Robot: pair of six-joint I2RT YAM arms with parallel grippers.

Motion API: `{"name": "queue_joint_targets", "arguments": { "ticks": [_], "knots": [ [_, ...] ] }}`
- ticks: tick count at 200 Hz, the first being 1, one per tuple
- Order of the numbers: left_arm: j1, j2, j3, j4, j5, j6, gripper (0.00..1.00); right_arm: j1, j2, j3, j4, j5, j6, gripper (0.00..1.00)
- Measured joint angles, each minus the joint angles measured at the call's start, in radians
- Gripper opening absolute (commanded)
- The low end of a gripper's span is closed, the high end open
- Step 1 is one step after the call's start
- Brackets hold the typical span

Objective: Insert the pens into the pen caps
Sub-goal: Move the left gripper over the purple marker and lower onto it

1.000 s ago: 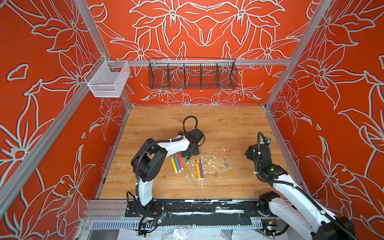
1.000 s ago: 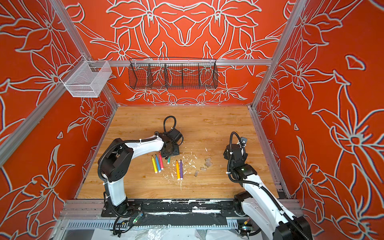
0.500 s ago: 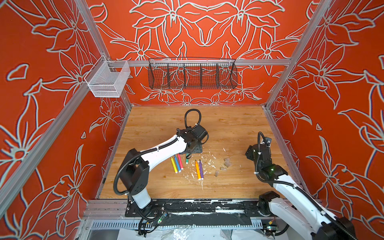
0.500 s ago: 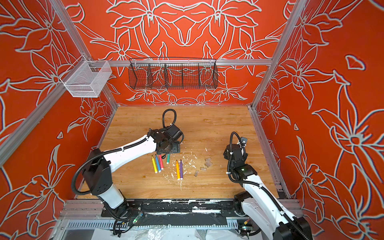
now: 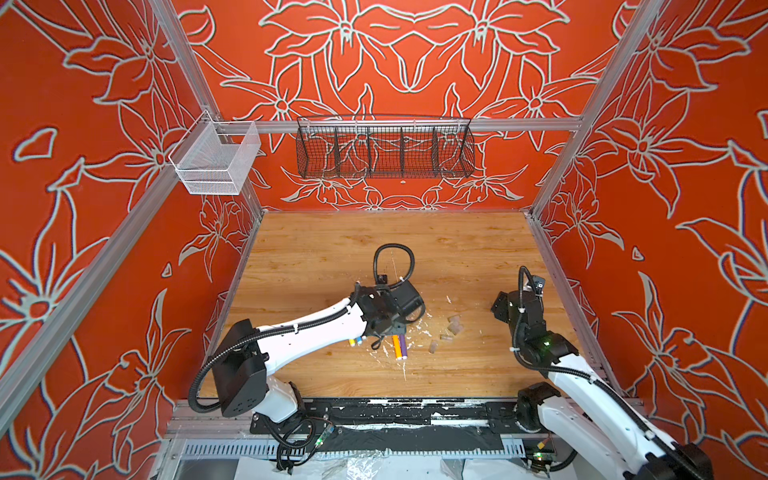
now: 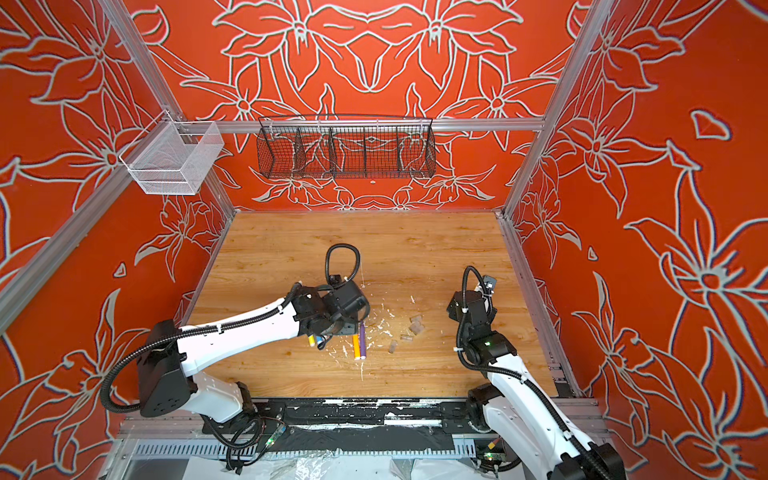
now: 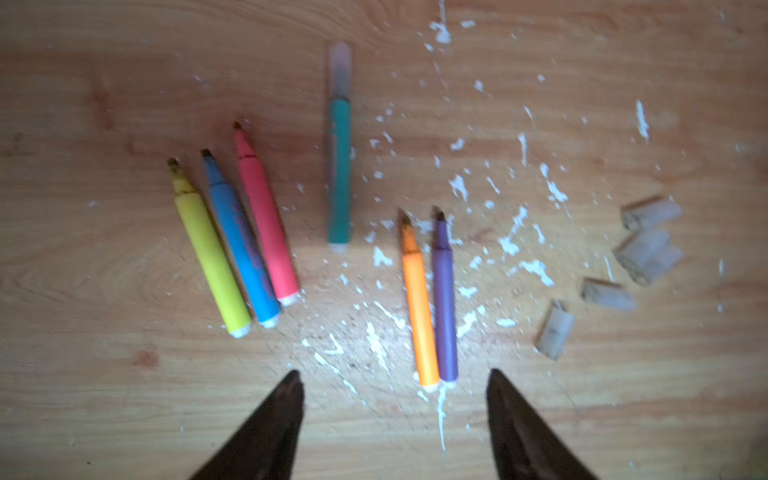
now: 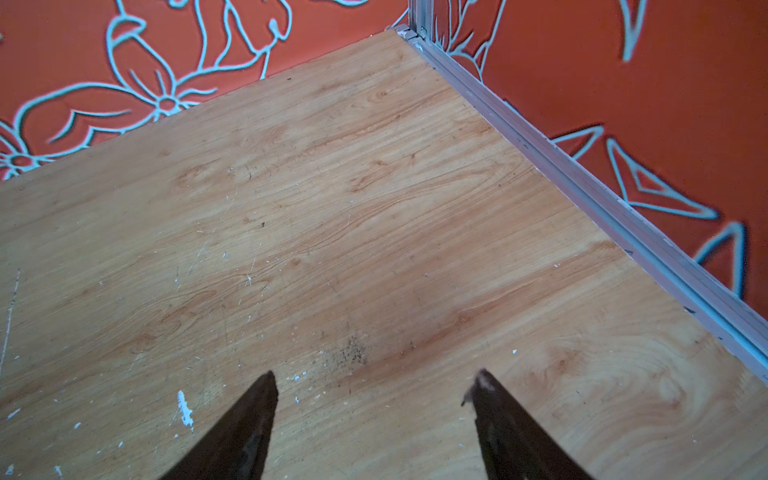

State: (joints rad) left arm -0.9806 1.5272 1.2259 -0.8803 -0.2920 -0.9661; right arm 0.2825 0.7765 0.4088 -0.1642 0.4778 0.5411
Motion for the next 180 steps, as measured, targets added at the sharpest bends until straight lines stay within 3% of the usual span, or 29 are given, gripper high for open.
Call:
{"name": "queue_joint_targets", "arguments": {
  "ticks": [24,81,180],
  "knots": [
    [-0.052,0.110,0.083,-0.035,-0.016,-0.078,0.54,0.000,0.000,0.000,0.001,-0.007,0.000,0.76],
    [-0.113,0.338,0.159,-0.048,0.011,-0.163,0.41,0.000,0.000,0.000,0.002,-0.007,-0.001,0.76],
    [-0.109,0.423,0.159,-0.006,0.052,-0.179,0.32,0.000,0.015,0.000,0.005,-0.008,-0.002,0.76]
  ]
}}
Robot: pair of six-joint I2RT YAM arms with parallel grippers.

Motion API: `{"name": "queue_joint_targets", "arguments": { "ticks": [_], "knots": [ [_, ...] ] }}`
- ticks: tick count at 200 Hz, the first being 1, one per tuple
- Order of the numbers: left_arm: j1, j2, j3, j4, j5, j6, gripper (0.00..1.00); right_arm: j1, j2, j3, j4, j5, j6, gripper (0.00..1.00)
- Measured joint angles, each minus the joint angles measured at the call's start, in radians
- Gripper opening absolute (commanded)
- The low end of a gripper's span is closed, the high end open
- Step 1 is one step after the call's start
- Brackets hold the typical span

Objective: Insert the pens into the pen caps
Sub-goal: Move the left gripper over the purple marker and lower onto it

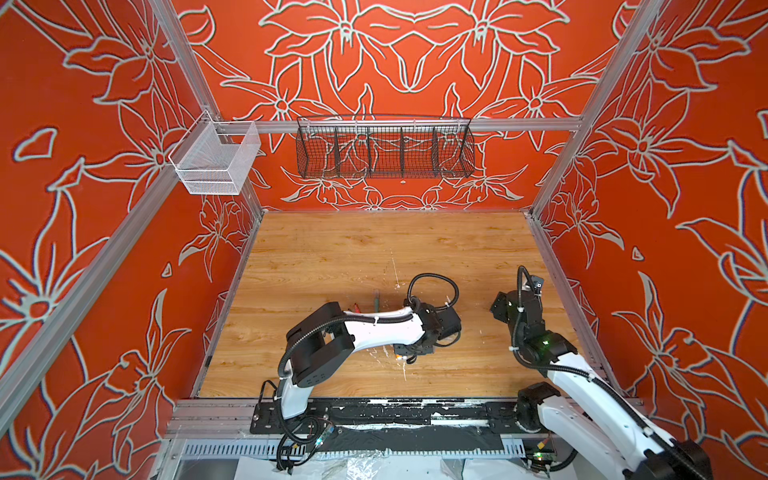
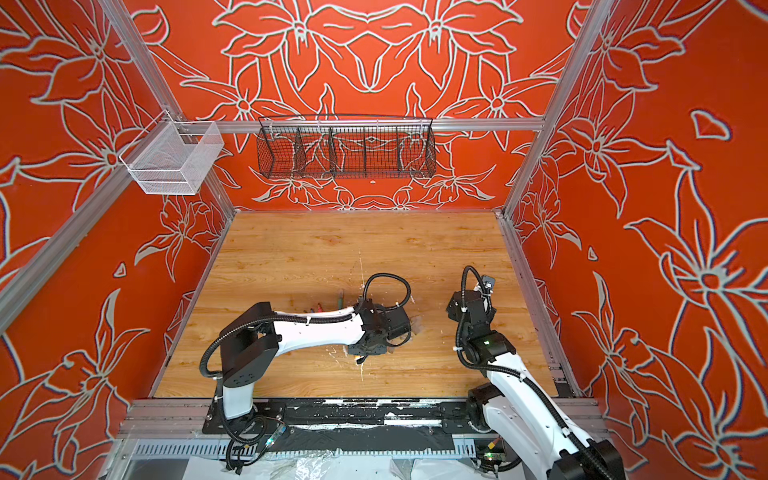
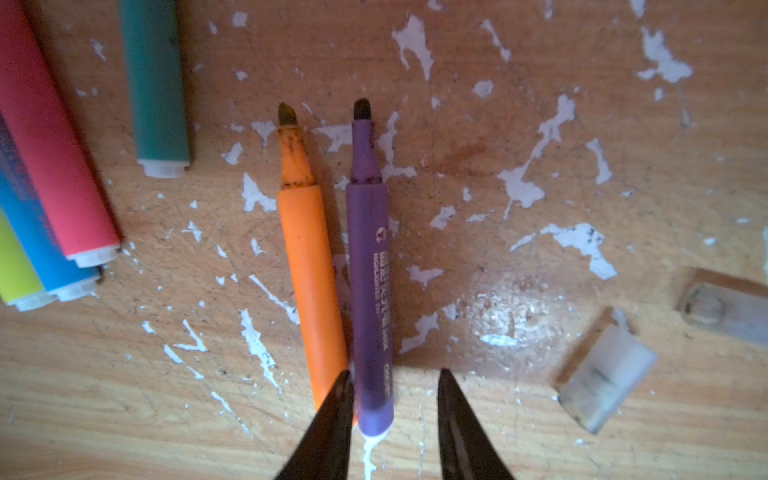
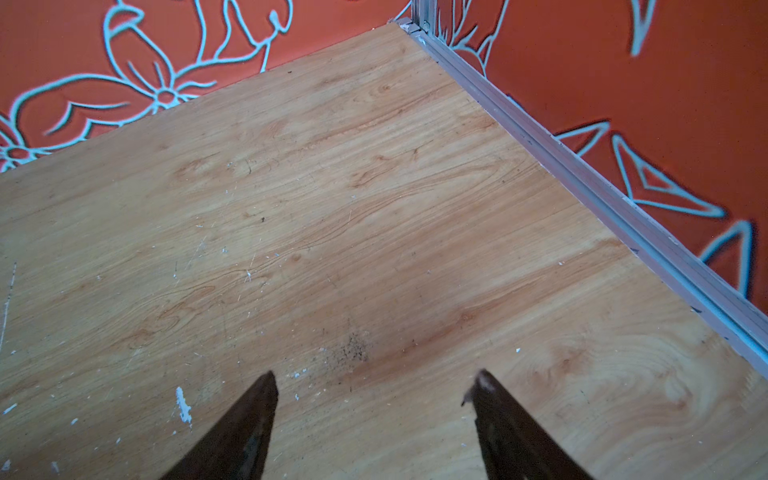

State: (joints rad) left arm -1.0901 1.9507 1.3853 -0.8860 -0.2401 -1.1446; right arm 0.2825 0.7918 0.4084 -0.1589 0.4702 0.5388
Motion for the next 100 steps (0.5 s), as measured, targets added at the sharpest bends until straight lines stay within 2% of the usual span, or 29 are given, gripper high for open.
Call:
{"name": "queue_joint_targets", "arguments": {
  "ticks": [80,100],
  "knots": [
    [0.044,0.016,-0.039,0.045,0.019,0.019,0.35,0.000,-0.003,0.000,0.000,0.000,0.000,0.76],
    [0.051,0.016,-0.042,0.065,0.025,0.027,0.33,0.000,-0.003,0.000,0.000,0.000,0.000,0.76]
  ]
}}
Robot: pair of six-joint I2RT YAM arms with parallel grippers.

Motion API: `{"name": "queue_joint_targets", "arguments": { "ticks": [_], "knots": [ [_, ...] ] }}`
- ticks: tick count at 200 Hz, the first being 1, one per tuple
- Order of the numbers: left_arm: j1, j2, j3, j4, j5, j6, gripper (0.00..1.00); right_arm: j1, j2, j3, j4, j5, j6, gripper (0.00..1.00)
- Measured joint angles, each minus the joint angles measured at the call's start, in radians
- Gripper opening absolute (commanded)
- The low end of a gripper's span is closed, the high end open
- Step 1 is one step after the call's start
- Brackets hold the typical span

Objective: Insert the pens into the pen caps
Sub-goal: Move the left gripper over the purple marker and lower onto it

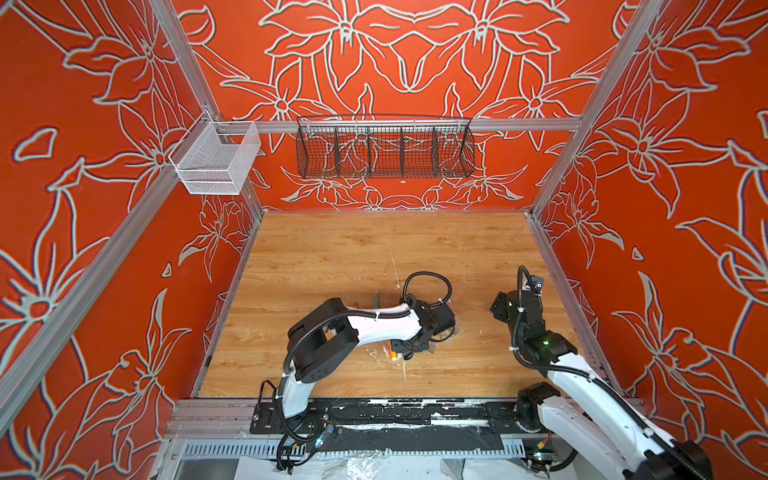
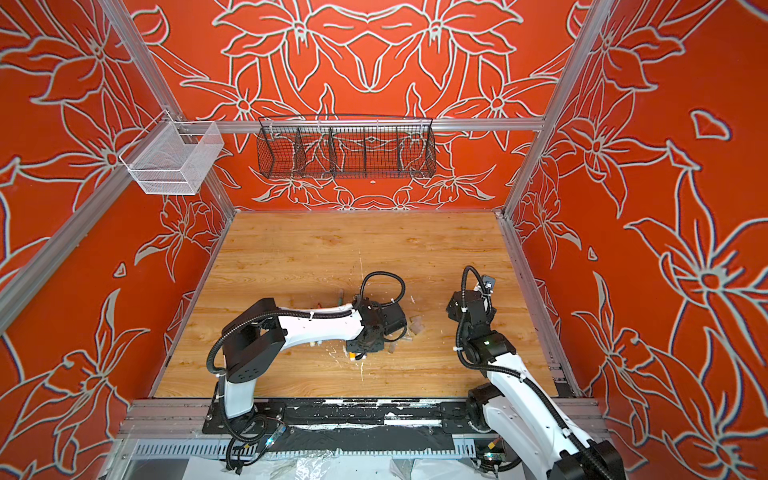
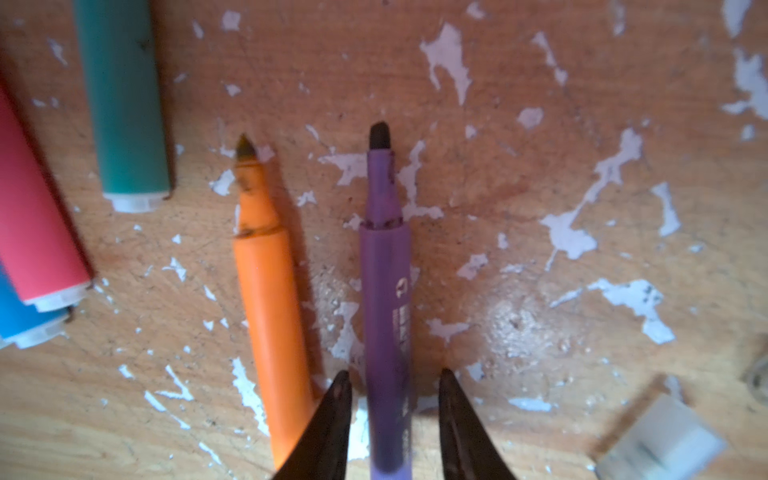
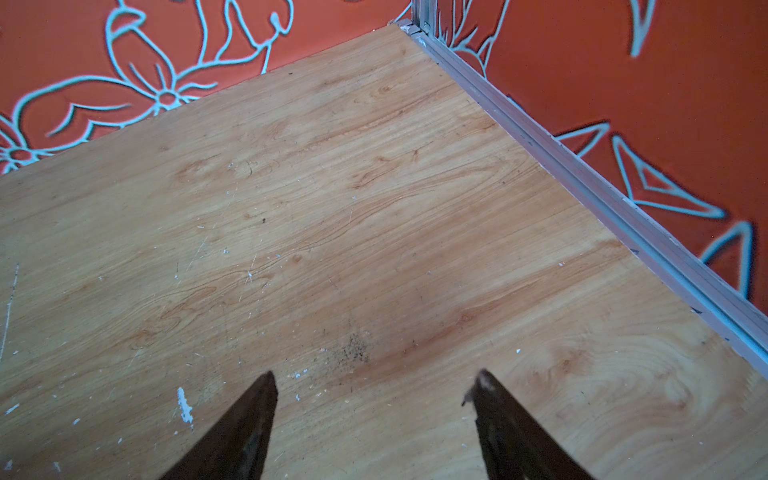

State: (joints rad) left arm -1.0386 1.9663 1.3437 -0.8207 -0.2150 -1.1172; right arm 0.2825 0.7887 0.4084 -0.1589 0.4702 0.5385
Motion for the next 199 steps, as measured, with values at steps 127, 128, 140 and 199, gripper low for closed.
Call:
{"name": "queue_joint_targets", "arguments": {
  "ticks": [127,128,140,199],
  "knots": [
    [0.012,-0.040,-0.071,0.110,0.026,-0.005,0.30,0.000,-0.013,0.000,0.000,0.000,0.000,0.76],
    [0.012,-0.041,-0.073,0.111,0.026,-0.007,0.31,0.000,-0.013,0.000,0.000,0.000,0.000,0.76],
    [0.012,-0.048,-0.086,0.125,0.026,-0.010,0.31,0.000,-0.014,0.000,0.000,0.000,0.000,0.76],
    [0.010,-0.073,-0.130,0.171,0.015,-0.019,0.22,0.000,-0.006,0.000,0.000,-0.006,0.000,0.76]
  ]
}}
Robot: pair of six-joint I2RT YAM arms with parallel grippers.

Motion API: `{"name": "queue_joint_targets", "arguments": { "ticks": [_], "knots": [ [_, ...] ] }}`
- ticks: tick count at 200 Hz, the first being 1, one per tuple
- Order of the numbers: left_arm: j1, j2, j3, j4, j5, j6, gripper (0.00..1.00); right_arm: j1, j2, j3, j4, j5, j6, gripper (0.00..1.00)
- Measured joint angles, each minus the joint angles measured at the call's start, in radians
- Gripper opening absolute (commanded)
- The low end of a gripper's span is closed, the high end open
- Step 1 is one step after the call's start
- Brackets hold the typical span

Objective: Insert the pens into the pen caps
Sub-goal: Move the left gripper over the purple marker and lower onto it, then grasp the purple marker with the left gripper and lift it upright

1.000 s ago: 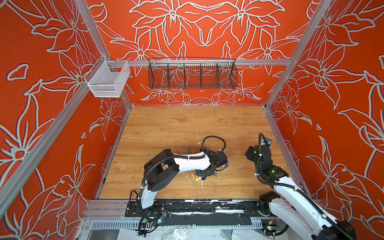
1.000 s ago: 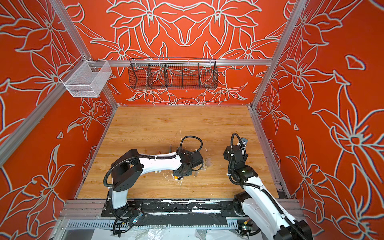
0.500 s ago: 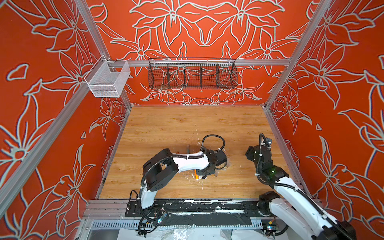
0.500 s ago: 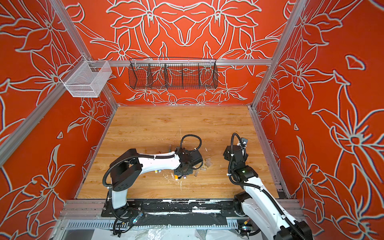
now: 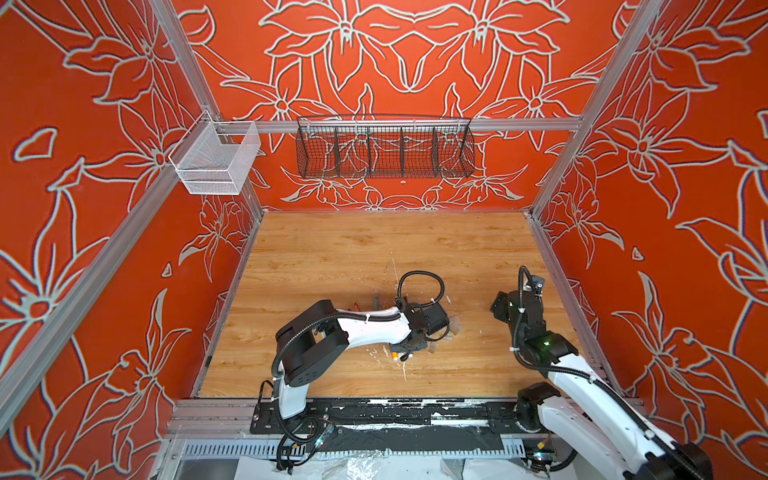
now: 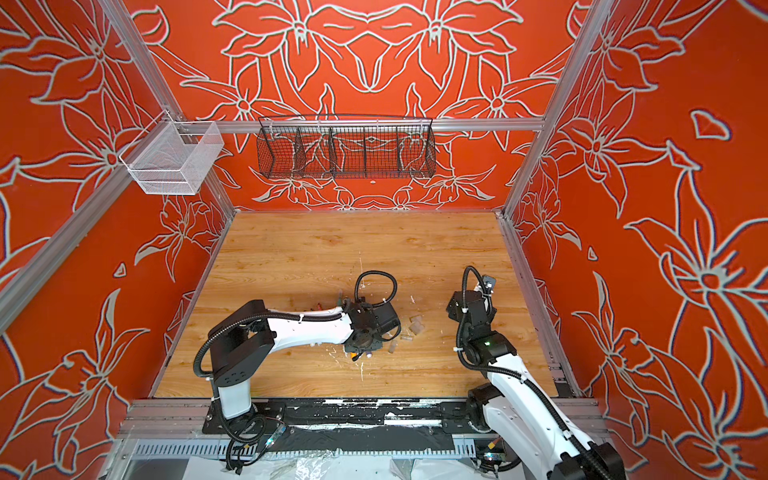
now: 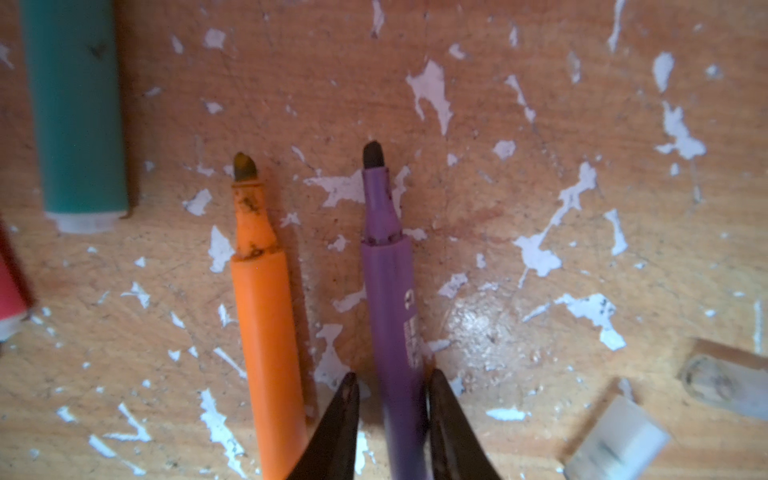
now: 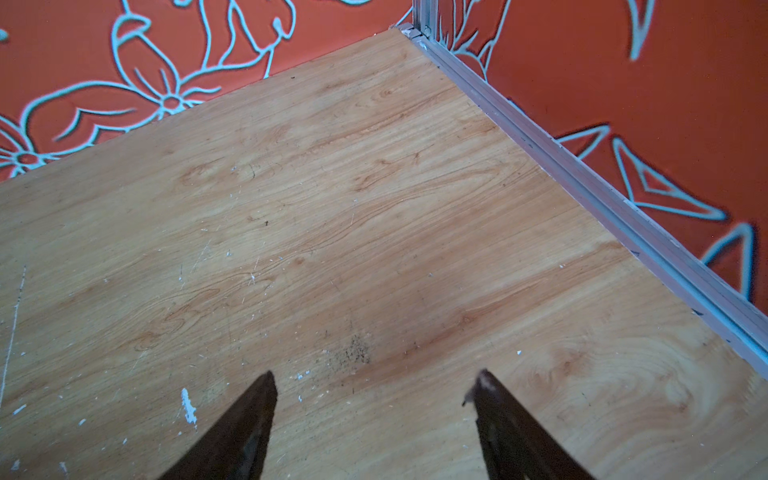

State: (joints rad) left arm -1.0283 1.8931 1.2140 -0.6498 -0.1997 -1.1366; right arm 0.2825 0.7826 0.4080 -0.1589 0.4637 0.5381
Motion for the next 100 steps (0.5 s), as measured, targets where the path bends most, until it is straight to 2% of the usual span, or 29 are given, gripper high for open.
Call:
{"name": "queue_joint_targets", "arguments": {
  "ticks": [57,88,100],
  "knots": [
    [0.000,-0.016,-0.023,0.034,-0.006,0.018,0.00,0.000,0.009,0.000,0.000,-0.002,0.000,0.76],
    [0.003,-0.040,-0.047,0.061,0.004,0.062,0.00,0.000,-0.002,0.000,-0.003,-0.002,0.001,0.76],
    [0.008,-0.051,-0.051,0.063,0.014,0.092,0.00,0.000,-0.008,0.007,-0.035,-0.010,0.009,0.73]
  ]
}}
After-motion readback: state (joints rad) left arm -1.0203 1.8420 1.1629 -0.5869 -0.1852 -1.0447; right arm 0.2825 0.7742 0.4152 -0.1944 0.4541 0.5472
